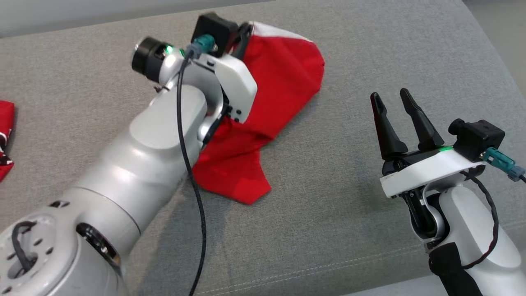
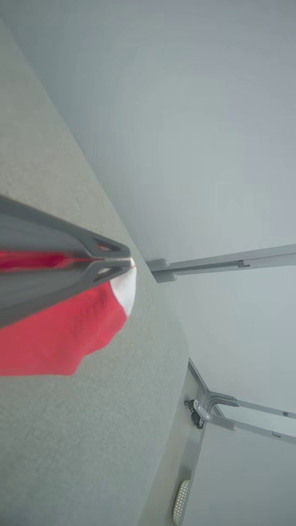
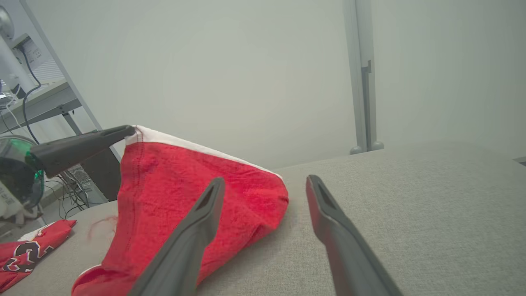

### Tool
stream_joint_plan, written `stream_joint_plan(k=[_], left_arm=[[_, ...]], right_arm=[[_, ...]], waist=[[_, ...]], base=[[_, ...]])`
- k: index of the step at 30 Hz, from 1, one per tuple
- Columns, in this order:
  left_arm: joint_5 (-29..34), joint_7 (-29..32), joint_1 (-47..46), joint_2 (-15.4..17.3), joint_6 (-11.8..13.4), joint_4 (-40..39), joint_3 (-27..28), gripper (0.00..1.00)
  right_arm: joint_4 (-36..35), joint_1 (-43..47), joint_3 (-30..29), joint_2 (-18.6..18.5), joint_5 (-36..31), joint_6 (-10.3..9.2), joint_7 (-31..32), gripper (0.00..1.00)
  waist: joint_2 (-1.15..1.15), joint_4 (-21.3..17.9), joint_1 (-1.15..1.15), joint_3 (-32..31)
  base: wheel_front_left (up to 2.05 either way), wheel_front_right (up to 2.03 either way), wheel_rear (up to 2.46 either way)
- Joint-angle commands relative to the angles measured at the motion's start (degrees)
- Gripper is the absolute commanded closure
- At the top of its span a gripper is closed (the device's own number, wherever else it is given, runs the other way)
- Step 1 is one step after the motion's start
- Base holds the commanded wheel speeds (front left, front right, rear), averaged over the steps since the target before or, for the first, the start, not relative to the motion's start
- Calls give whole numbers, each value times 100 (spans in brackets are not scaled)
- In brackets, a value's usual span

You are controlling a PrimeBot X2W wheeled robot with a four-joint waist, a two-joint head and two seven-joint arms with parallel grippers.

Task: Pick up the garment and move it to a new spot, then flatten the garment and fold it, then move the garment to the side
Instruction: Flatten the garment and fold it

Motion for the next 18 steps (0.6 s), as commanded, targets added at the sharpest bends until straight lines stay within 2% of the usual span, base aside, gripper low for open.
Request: stream_joint_plan(k=[1,11,15,18], left_arm=[[70,-96,-494,167,-25,-31,125,100],[1233,-292,-2197,904,-579,-327,-263,100],[1315,-317,-2309,1023,-727,-646,-215,100],[1304,-324,-2011,1062,-824,-1205,-162,100]], right_arm=[[-97,42,27,-18,49,25,-68,0],[0,145,35,133,93,25,-68,0],[5,162,-45,144,81,25,-68,0],[12,203,-134,135,85,25,-68,0]], waist=[[0,97,0,-80],[0,281,0,-337],[0,394,0,-346],[0,551,0,-351]], base=[[0,0,0],[0,0,0],[0,0,0],[0,0,0]])
